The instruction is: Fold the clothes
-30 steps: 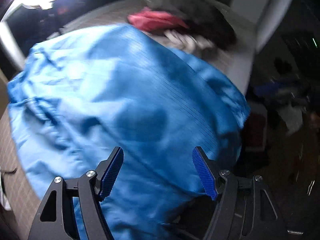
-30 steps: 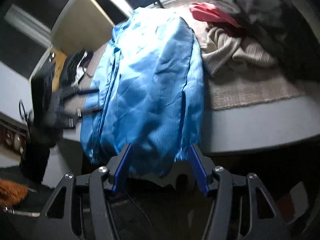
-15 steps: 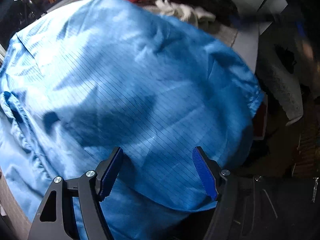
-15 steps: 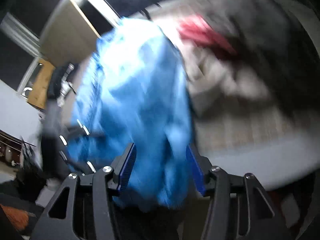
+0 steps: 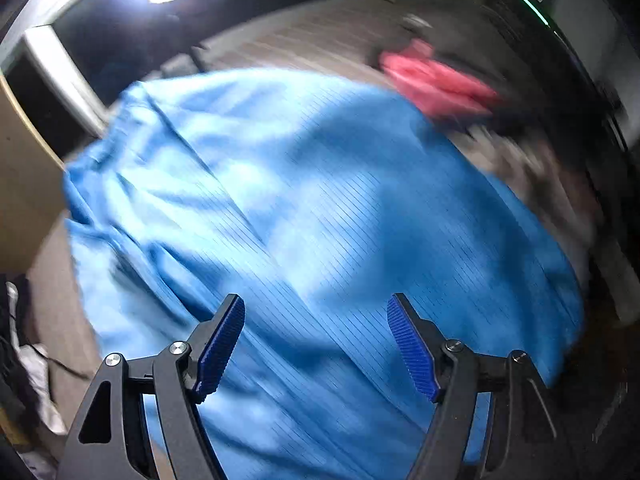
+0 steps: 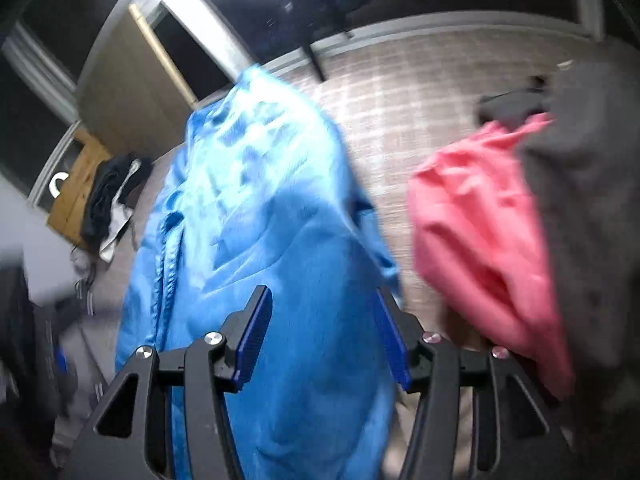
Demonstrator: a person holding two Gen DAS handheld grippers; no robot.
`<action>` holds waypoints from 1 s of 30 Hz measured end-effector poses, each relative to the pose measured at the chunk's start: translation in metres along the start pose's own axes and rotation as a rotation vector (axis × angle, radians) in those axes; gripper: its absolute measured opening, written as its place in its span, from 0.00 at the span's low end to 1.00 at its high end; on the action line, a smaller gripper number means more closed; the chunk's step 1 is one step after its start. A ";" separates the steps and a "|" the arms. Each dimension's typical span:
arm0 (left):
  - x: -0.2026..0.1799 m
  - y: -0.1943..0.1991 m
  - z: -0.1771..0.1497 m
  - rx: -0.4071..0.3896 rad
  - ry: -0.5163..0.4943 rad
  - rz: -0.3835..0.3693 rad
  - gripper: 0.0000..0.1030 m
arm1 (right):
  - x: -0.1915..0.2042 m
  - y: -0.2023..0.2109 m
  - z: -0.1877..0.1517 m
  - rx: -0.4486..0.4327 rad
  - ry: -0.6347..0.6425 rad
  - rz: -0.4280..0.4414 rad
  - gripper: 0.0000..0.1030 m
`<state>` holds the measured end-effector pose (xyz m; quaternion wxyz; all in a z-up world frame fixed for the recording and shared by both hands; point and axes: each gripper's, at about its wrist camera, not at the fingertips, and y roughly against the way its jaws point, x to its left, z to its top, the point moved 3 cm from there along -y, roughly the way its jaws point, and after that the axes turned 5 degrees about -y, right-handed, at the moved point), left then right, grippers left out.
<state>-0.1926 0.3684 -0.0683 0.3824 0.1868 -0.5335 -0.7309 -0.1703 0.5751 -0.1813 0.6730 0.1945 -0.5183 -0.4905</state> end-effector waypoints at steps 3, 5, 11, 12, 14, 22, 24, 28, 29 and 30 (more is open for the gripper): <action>0.033 -0.024 0.037 0.006 -0.003 0.085 0.73 | 0.007 -0.026 -0.015 0.123 0.026 0.105 0.50; 0.058 -0.048 0.052 0.047 0.034 0.139 0.73 | 0.011 -0.022 -0.023 0.139 0.079 0.099 0.50; 0.107 -0.103 0.061 0.108 0.239 0.041 0.73 | -0.018 0.012 -0.014 0.046 -0.013 0.139 0.50; 0.111 -0.110 0.062 0.110 0.265 0.018 0.73 | -0.023 0.014 -0.013 0.040 -0.028 0.146 0.50; 0.117 -0.121 0.065 0.111 0.308 -0.025 0.73 | -0.030 0.015 -0.010 0.036 -0.052 0.154 0.50; 0.115 -0.133 0.073 0.090 0.275 -0.025 0.76 | -0.021 0.000 -0.007 0.065 -0.063 0.134 0.50; 0.113 -0.132 0.076 0.072 0.268 -0.029 0.68 | -0.016 -0.001 -0.007 0.064 -0.048 0.116 0.50; 0.103 -0.124 0.075 0.061 0.214 0.002 0.43 | -0.012 -0.003 -0.005 0.062 -0.028 0.089 0.50; 0.102 -0.121 0.074 0.074 0.207 0.033 0.44 | -0.012 -0.003 -0.005 0.064 -0.026 0.087 0.50; 0.103 -0.118 0.071 0.092 0.209 0.073 0.56 | -0.011 -0.004 -0.005 0.067 -0.023 0.084 0.50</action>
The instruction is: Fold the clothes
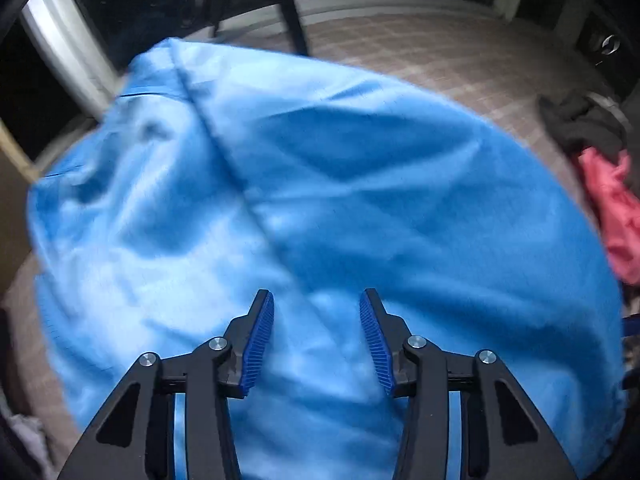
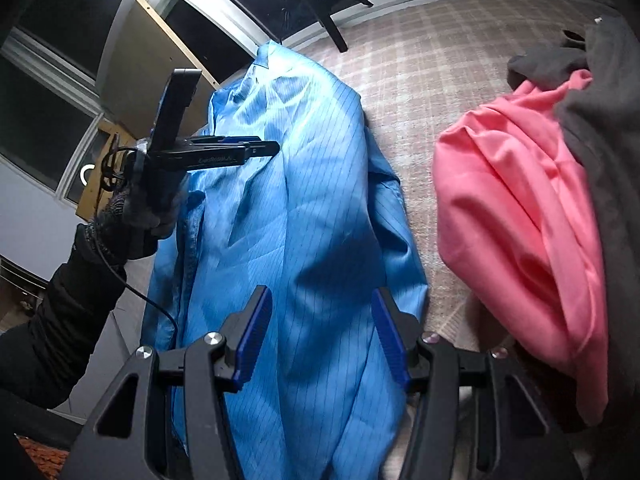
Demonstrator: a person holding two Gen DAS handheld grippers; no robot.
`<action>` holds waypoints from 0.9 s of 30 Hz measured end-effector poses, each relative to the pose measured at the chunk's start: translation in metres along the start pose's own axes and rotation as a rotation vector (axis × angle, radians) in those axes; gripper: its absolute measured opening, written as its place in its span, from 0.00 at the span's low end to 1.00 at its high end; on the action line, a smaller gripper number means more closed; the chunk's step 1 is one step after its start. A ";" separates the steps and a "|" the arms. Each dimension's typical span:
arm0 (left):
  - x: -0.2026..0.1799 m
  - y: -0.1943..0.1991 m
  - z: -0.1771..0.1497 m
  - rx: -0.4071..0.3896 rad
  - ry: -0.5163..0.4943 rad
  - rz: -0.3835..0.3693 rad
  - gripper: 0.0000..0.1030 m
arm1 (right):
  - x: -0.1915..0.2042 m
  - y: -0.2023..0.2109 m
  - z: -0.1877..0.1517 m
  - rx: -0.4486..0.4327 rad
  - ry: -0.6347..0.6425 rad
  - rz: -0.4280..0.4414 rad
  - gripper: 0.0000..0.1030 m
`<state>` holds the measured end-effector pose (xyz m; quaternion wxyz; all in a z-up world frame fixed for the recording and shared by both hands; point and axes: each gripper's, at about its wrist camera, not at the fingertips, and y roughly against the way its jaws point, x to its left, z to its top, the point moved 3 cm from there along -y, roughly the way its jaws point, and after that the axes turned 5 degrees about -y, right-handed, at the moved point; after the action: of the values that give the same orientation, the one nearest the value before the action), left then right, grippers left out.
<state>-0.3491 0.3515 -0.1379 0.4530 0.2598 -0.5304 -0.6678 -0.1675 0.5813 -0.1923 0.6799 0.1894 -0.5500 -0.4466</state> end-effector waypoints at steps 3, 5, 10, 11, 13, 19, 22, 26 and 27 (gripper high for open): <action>0.005 0.010 -0.009 -0.011 0.044 -0.053 0.73 | 0.002 -0.005 0.000 0.008 0.007 -0.011 0.50; 0.004 0.012 -0.012 -0.008 0.075 -0.143 0.73 | 0.002 -0.009 -0.001 0.012 0.006 -0.018 0.50; -0.016 0.001 -0.012 0.013 0.059 -0.193 0.72 | 0.000 -0.012 0.001 0.009 -0.010 -0.015 0.50; -0.021 0.001 -0.013 -0.001 0.043 -0.176 0.72 | 0.001 -0.010 0.000 0.004 -0.009 -0.014 0.50; -0.029 0.005 -0.014 -0.035 0.020 -0.151 0.50 | 0.001 -0.007 0.000 -0.006 -0.004 -0.017 0.50; -0.028 0.020 -0.027 -0.052 0.031 -0.210 0.01 | -0.010 0.011 0.002 -0.070 0.006 -0.059 0.50; -0.003 0.022 -0.023 -0.064 0.040 -0.218 0.01 | -0.010 0.018 0.007 -0.086 0.078 -0.127 0.50; 0.029 0.024 -0.027 -0.071 0.057 -0.189 0.01 | -0.004 0.013 0.017 -0.080 0.207 -0.201 0.50; 0.035 0.021 -0.025 -0.067 0.057 -0.175 0.01 | -0.003 0.010 0.022 -0.077 0.232 -0.218 0.50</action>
<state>-0.3372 0.3081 -0.1206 0.4161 0.3090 -0.4700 -0.7145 -0.1840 0.5942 -0.1795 0.6930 0.2719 -0.4265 -0.5137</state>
